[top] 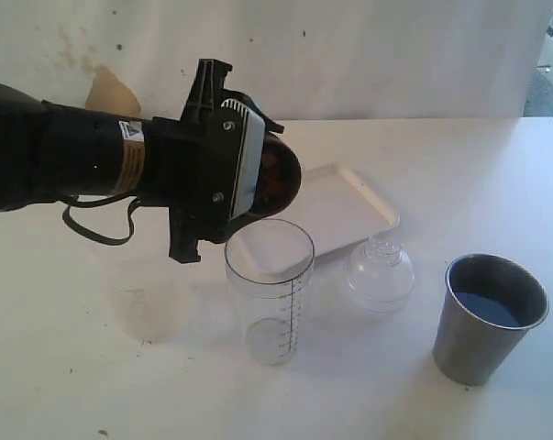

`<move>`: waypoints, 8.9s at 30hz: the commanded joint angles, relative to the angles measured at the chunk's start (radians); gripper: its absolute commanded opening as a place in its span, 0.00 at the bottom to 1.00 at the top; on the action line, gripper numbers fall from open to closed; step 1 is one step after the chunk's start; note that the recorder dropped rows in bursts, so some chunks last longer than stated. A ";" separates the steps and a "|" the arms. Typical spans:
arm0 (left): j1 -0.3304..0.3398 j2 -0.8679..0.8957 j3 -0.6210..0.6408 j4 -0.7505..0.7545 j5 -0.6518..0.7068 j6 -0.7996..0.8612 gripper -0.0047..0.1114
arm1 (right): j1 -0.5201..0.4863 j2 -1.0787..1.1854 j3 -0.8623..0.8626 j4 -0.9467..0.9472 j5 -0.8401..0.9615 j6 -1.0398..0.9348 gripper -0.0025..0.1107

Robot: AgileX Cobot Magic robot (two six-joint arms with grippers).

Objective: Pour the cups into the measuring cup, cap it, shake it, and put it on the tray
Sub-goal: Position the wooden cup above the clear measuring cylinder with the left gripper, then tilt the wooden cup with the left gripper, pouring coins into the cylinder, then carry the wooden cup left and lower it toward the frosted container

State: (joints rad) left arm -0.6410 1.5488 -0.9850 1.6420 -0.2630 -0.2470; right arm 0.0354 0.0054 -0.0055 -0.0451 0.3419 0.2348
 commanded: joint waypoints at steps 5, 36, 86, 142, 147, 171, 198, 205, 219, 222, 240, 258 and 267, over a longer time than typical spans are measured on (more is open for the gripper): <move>0.001 -0.012 -0.005 -0.032 0.087 0.059 0.04 | 0.005 -0.005 0.006 -0.004 0.000 0.004 0.02; 0.001 -0.001 -0.005 -0.027 0.035 0.299 0.04 | 0.005 -0.005 0.006 -0.004 0.000 0.004 0.02; -0.150 0.012 -0.005 -0.012 0.325 0.492 0.04 | 0.005 -0.005 0.006 -0.004 0.000 0.004 0.02; -0.258 0.033 -0.005 0.061 0.577 0.685 0.04 | 0.005 -0.005 0.006 -0.004 0.000 0.004 0.02; -0.278 0.059 -0.005 0.096 0.603 0.656 0.04 | 0.005 -0.005 0.006 -0.004 0.000 0.004 0.02; -0.278 0.067 -0.005 0.102 0.600 0.528 0.04 | 0.005 -0.005 0.006 -0.004 0.000 0.004 0.02; -0.278 -0.002 -0.022 0.102 0.548 0.683 0.04 | 0.005 -0.005 0.006 -0.004 0.000 0.004 0.02; -0.278 -0.002 0.036 0.102 0.506 0.679 0.04 | 0.005 -0.005 0.006 -0.004 0.000 0.004 0.02; -0.136 -0.002 -0.194 0.102 0.587 -0.668 0.04 | 0.005 -0.005 0.006 -0.004 0.000 0.004 0.02; 0.020 -0.002 -0.223 0.102 0.374 -0.946 0.04 | 0.005 -0.005 0.006 -0.004 0.000 0.004 0.02; 0.799 0.138 -0.160 -0.545 -0.571 -0.860 0.04 | 0.005 -0.005 0.006 -0.004 0.000 0.004 0.02; 0.719 0.676 -0.100 -0.662 -0.739 -0.301 0.04 | 0.005 -0.005 0.006 -0.004 0.000 0.004 0.02; 0.618 0.686 -0.170 -0.665 -0.590 -0.317 0.04 | 0.005 -0.005 0.006 -0.004 0.000 0.004 0.02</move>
State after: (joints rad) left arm -0.0198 2.2388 -1.1453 0.9929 -0.8438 -0.5527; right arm 0.0398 0.0054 -0.0055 -0.0451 0.3419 0.2368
